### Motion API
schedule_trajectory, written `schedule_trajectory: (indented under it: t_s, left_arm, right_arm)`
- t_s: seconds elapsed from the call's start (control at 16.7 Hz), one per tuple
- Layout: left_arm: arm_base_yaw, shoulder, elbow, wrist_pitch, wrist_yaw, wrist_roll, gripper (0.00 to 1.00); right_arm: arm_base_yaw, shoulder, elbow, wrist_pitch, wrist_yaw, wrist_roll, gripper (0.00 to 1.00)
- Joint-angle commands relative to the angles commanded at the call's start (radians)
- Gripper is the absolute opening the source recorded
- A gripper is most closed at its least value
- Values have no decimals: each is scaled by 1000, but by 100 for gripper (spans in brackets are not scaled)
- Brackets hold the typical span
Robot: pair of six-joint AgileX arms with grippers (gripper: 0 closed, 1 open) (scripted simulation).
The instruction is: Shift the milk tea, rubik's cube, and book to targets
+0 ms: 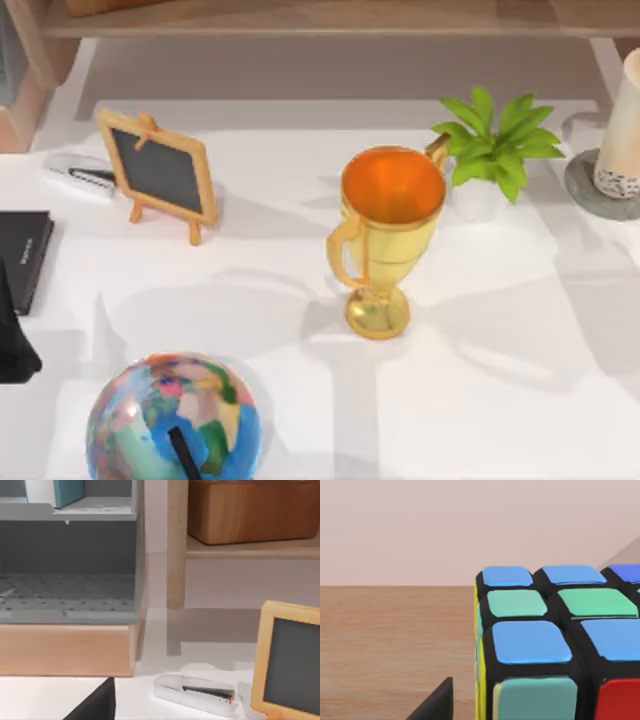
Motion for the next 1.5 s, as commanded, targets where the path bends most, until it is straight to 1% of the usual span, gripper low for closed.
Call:
schedule_trajectory:
  t_s: [0.48,0.9,1.26,1.5]
  left_arm:
    - [0,0,0,0,0,0,100]
    - [0,0,0,0,0,0,100]
    - [0,0,0,0,0,0,100]
    - [0,0,0,0,0,0,100]
  right_arm:
    - [3,-4,-4,1,0,0,100]
    - [24,-116,-152,36,19,1,100]
    - [17,-126,-164,36,18,1,100]
    - [-10,-260,-295,29,0,-1,100]
